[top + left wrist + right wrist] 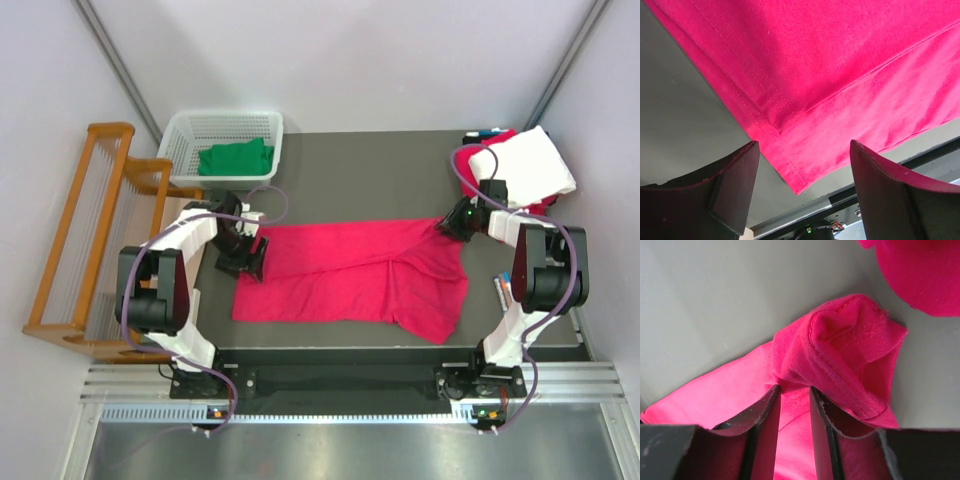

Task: Fold and stack the t-shirts
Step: Fold the tshirt

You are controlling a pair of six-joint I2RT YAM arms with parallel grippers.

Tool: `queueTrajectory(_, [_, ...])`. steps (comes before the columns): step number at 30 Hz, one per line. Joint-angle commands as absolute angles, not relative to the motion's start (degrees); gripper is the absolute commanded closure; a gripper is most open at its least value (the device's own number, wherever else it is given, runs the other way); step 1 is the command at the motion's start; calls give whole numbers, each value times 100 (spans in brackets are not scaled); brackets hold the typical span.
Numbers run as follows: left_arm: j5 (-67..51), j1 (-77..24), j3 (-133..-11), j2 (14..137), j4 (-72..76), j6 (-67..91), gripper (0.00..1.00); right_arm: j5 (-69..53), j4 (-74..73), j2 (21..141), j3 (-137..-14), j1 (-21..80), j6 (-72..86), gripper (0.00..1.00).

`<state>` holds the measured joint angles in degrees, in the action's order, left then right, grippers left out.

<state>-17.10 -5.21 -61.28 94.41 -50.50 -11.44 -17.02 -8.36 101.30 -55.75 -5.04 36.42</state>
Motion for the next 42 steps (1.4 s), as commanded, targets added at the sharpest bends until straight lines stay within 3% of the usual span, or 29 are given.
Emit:
queueTrajectory(1, [-1775, -562, -6143, 9571, -4834, -1055, 27, -1644, -949, 10107, -5458, -492, 3568, 70])
queueTrajectory(4, [-1828, -580, -6266, 9668, -4869, -1011, 40, -1652, -940, 10107, -5441, -492, 3586, 70])
queueTrajectory(13, [-1819, -650, -6381, 9844, -4834, -958, 46, -1652, -914, 10107, -5423, -492, 3568, 71])
queueTrajectory(19, [-1775, -677, -6337, 9835, -4816, -967, 70, -1670, -870, 10160, -5388, -492, 3577, 71])
queueTrajectory(34, [-1530, -730, -6416, 9879, -4860, -1134, 78, -1670, -940, 10134, -5423, -492, 3551, 71])
queueTrajectory(36, [-1398, -730, -6434, 9905, -4852, -1177, 82, -1670, -949, 10143, -5432, -492, 3551, 71])
queueTrajectory(38, [-1310, -721, -6425, 9958, -4834, -1187, 100, -1670, -958, 10134, -5440, -492, 3551, 71])
queueTrajectory(42, [-1309, -721, -6381, 9967, -4825, -1222, 100, -1661, -984, 10125, -5467, -492, 3542, 71])
